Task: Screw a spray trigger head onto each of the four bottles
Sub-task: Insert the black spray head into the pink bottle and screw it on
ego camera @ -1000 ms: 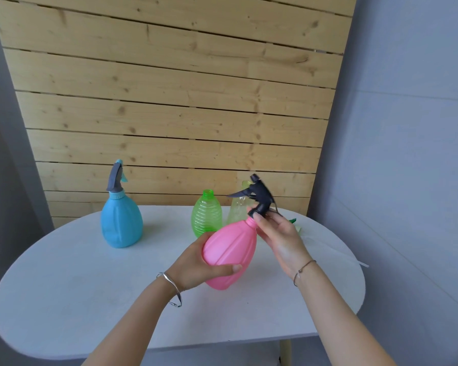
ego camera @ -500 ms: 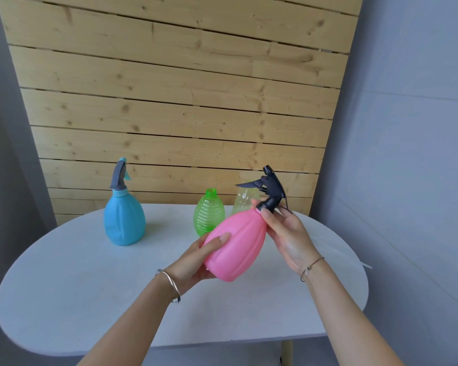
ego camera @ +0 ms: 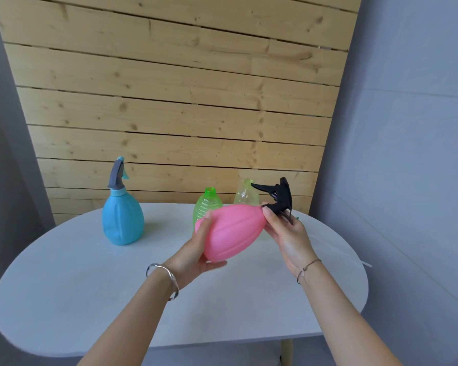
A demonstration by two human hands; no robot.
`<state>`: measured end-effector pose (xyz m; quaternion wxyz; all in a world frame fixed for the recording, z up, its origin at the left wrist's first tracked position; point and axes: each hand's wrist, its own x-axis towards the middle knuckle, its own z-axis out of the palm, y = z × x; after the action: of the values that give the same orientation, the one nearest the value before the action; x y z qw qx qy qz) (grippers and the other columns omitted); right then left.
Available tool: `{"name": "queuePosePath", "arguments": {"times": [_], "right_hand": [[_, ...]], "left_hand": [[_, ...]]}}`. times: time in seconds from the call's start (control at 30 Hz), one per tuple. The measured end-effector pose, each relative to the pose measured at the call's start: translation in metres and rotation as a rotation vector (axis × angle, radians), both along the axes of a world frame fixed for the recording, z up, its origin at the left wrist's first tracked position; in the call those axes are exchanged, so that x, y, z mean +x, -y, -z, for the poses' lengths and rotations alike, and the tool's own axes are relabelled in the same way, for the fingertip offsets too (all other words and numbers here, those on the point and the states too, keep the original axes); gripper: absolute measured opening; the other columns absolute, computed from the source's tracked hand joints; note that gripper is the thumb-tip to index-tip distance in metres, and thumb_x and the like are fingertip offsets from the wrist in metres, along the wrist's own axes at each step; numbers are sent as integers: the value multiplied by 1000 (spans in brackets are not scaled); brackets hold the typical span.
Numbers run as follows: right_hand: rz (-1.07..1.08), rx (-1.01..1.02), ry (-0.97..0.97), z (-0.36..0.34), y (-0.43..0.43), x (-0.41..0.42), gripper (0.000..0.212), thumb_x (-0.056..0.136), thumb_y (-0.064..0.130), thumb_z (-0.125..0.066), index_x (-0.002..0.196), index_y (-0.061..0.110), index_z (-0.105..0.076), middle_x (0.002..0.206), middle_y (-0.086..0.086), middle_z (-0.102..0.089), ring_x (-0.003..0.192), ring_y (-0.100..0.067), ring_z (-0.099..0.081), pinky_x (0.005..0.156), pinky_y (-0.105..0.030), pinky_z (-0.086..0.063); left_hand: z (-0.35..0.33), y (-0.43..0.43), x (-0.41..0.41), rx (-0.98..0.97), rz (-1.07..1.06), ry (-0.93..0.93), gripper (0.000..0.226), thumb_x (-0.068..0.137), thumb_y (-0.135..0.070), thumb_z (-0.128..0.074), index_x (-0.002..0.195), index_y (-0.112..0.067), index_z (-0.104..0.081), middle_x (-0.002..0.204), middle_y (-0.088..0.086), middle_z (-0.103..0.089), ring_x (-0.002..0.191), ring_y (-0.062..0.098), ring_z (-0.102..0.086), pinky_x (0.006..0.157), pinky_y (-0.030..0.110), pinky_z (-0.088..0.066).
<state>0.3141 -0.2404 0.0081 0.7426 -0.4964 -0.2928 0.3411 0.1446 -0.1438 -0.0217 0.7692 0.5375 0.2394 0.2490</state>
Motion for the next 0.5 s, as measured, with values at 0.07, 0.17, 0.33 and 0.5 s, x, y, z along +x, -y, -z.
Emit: {"name": "queuePosePath", "arguments": {"times": [0.07, 0.17, 0.33, 0.5], "right_hand": [[0, 4, 4, -3, 0, -1, 33, 86, 12, -65, 115, -1, -62, 114, -13, -66, 106, -20, -62, 103, -34, -45], [11, 6, -21, -4, 3, 0, 30, 86, 12, -64, 114, 1, -63, 112, -11, -66, 106, -20, -62, 104, -34, -45], [-16, 2, -22, -4, 3, -3, 27, 86, 11, -64, 112, 5, -64, 110, -6, -67, 105, -17, -62, 103, -32, -45], [-15, 14, -30, -6, 4, -2, 29, 86, 11, -64, 114, 3, -63, 111, -7, -66, 106, -17, -62, 103, -32, -45]], "left_hand": [[0, 1, 0, -19, 12, -118, 69, 65, -77, -45, 113, -29, -54, 104, 12, -72, 89, 26, -73, 68, 36, -61], [-1, 0, -1, 9, -23, -12, 81, 67, -60, -70, 133, -28, -37, 122, 7, -61, 93, 17, -72, 71, 28, -59], [0, -2, -1, -45, 15, 20, 64, 68, -65, -65, 120, -30, -51, 102, -3, -75, 94, 14, -71, 77, 29, -59], [0, -3, -4, -40, -6, -20, 72, 68, -63, -62, 127, -26, -46, 121, 9, -64, 94, 23, -71, 72, 32, -60]]}}
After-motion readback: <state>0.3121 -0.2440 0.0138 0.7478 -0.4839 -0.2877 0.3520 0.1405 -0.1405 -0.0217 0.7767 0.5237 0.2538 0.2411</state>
